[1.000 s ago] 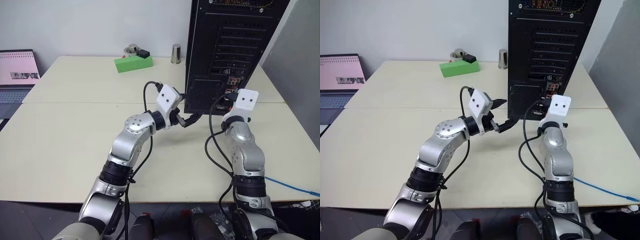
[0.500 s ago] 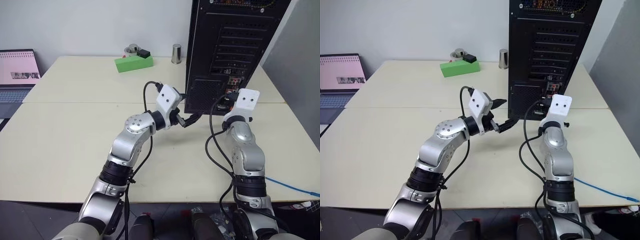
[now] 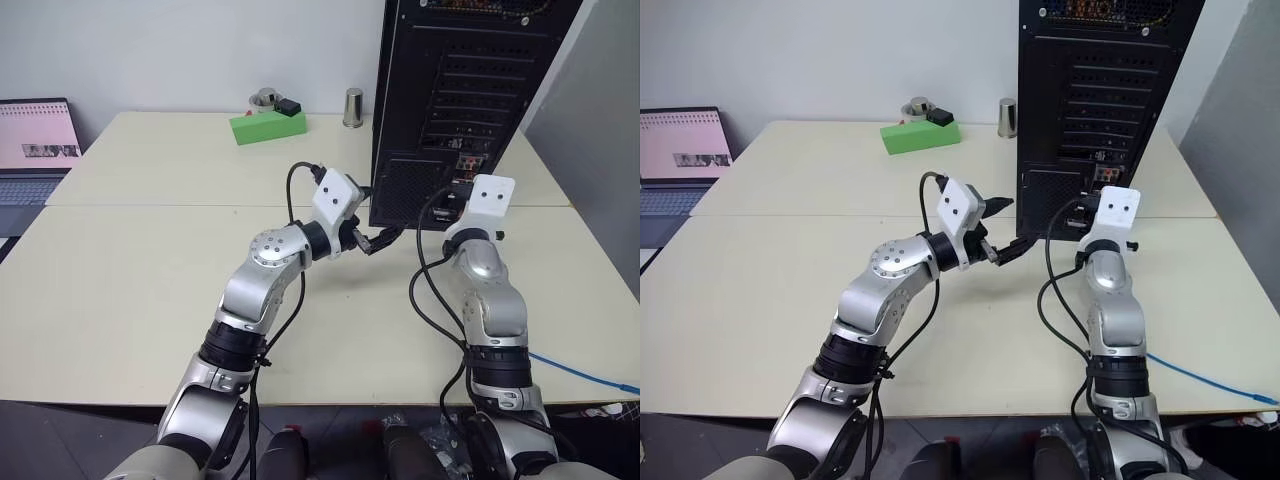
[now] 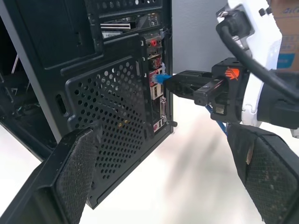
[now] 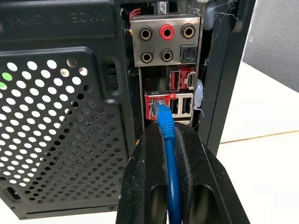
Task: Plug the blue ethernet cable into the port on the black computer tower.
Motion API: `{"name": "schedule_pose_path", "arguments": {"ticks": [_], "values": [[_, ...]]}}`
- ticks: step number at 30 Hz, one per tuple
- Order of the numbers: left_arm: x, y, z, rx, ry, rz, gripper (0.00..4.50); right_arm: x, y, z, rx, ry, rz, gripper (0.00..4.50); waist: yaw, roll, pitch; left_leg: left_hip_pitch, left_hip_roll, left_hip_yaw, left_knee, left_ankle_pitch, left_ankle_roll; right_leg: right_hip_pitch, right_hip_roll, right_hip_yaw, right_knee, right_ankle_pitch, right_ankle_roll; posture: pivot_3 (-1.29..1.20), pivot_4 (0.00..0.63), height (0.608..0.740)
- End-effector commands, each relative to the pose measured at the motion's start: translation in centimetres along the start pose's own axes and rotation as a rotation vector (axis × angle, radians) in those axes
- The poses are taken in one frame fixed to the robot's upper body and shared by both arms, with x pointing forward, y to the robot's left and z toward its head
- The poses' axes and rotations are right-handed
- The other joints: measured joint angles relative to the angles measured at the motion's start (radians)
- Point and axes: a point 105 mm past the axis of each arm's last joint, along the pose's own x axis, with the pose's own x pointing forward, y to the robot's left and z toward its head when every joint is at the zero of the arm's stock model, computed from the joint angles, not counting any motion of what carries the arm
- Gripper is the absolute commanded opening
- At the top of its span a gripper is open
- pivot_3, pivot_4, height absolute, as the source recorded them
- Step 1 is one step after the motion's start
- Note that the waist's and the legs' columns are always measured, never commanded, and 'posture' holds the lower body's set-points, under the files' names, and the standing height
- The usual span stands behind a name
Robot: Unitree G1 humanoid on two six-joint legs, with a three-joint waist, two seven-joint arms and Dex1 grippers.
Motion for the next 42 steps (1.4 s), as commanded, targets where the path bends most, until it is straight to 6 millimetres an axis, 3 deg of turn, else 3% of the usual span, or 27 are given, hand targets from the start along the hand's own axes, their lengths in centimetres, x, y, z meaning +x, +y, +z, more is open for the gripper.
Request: {"name": "schedule_pose_path", "arguments": {"ticks": [1, 19, 21, 33, 39, 42], "values": [[0.2, 0.0, 1.8, 0.037, -0.059, -0.006, 4.47, 0.4, 0.5, 1.5, -0.004, -0.050, 0.014, 0.00, -0.001, 0.000, 0.000, 0.000, 0.000, 0.000, 0.000, 0.000, 0.000, 0.000, 0.000, 0.000, 0.000, 0.000, 0.000, 0.00, 0.150, 0.740], [0.1, -0.3, 1.9, 0.033, -0.065, -0.023, 4.47, 0.8, 0.9, 1.5, 0.031, -0.043, 0.063, 0.00, -0.012, 0.000, 0.000, 0.001, 0.000, 0.001, 0.000, 0.000, 0.000, 0.000, 0.000, 0.001, 0.001, 0.000, 0.000, 0.00, 0.150, 0.740], [0.1, -0.3, 1.9, 0.033, -0.066, -0.024, 4.50, 0.6, 0.6, 1.3, 0.030, -0.041, 0.061, 0.68, -0.012, 0.000, 0.000, 0.001, 0.000, 0.001, 0.000, 0.000, 0.000, 0.000, 0.000, 0.001, 0.001, 0.000, 0.000, 0.00, 0.150, 0.740], [0.0, 0.5, 1.7, 0.059, -0.052, -0.010, 4.50, -1.1, -1.2, 1.4, 0.000, -0.030, 0.122, 2.91, -0.005, 0.000, 0.000, -0.002, 0.000, 0.000, 0.000, 0.000, 0.000, -0.002, 0.000, 0.000, 0.000, 0.000, 0.000, 0.00, 0.150, 0.740], [-0.8, 1.6, 1.2, 0.105, 0.008, -0.008, 4.50, -2.9, -3.6, 3.5, -0.048, -0.068, 0.174, 4.10, -0.003, 0.000, 0.000, -0.002, 0.000, 0.000, 0.000, 0.000, 0.000, -0.002, 0.000, 0.000, -0.001, 0.000, 0.000, 0.00, 0.150, 0.740], [-2.1, 2.2, 0.8, 0.136, 0.045, -0.011, 4.50, -4.0, -3.8, 5.0, -0.073, -0.092, 0.302, 4.49, -0.003, 0.000, 0.000, -0.002, 0.000, 0.000, 0.000, 0.000, 0.000, -0.003, 0.000, 0.000, 0.000, 0.000, 0.000, 0.00, 0.150, 0.740]]}}
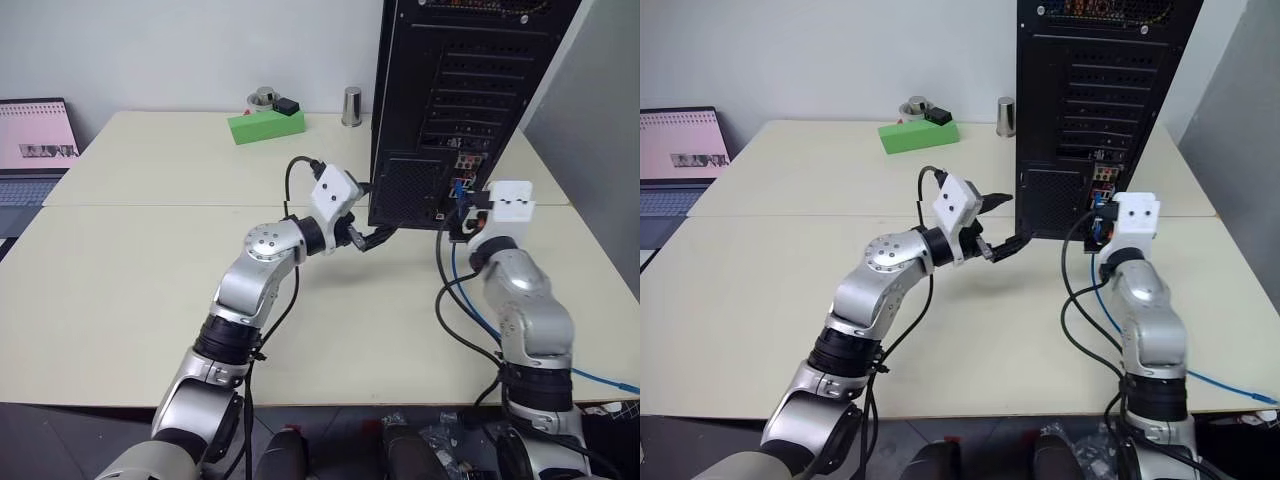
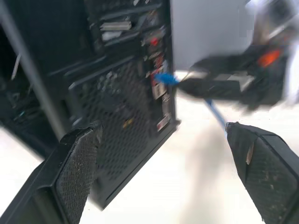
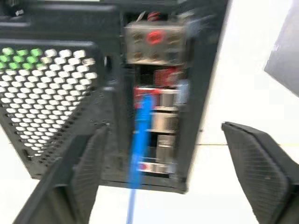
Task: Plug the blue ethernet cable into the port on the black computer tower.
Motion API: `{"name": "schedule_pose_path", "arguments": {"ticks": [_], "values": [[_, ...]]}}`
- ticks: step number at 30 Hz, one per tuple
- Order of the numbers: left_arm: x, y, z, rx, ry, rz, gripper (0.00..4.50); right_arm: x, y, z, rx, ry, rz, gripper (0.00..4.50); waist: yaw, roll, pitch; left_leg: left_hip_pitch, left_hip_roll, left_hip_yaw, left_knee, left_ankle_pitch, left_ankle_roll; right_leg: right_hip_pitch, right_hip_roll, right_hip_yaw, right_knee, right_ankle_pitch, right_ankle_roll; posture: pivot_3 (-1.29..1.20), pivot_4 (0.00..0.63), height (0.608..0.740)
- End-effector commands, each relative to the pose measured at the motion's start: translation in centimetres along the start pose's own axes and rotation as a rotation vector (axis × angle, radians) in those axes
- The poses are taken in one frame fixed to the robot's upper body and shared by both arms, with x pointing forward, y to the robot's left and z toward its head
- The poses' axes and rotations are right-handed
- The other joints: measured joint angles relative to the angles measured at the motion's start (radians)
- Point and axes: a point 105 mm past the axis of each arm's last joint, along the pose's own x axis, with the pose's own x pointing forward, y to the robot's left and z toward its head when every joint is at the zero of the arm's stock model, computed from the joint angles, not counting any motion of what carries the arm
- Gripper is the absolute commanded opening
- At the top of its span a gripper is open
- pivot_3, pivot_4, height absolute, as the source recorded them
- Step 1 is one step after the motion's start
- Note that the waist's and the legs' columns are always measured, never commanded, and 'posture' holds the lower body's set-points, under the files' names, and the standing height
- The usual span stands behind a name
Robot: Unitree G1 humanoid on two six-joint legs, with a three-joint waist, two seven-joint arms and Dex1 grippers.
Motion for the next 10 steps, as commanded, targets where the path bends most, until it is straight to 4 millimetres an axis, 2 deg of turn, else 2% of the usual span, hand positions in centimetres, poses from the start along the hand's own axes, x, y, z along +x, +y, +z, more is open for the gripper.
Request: {"name": "schedule_pose_path", "arguments": {"ticks": [1, 5, 10], "values": [[-1.6, 1.0, 1.0, 0.077, -0.006, 0.001, 4.50, -1.9, 0.2, 3.7, -0.030, -0.105, 0.188, 4.49, 0.000, 0.000, 0.000, 0.000, 0.000, 0.000, 0.000, 0.000, 0.000, 0.000, 0.000, 0.000, 0.000, 0.000, 0.000, 0.00, 0.150, 0.740], [-3.5, 1.9, 0.7, 0.048, 0.015, -0.014, 4.50, -3.7, 0.2, 4.9, -0.105, -0.108, 0.370, 4.49, -0.001, 0.000, 0.000, 0.000, 0.000, 0.000, 0.000, 0.000, 0.000, 0.000, 0.000, 0.000, 0.000, 0.000, 0.000, 0.00, 0.150, 0.740], [-6.3, 2.5, 0.8, 0.053, 0.043, -0.089, 4.50, -5.2, -0.9, 6.2, -0.161, -0.092, 0.528, 4.49, 0.000, 0.000, 0.000, 0.000, 0.000, 0.000, 0.000, 0.000, 0.000, 0.000, 0.000, 0.000, -0.001, 0.000, 0.000, 0.00, 0.150, 0.740]]}}
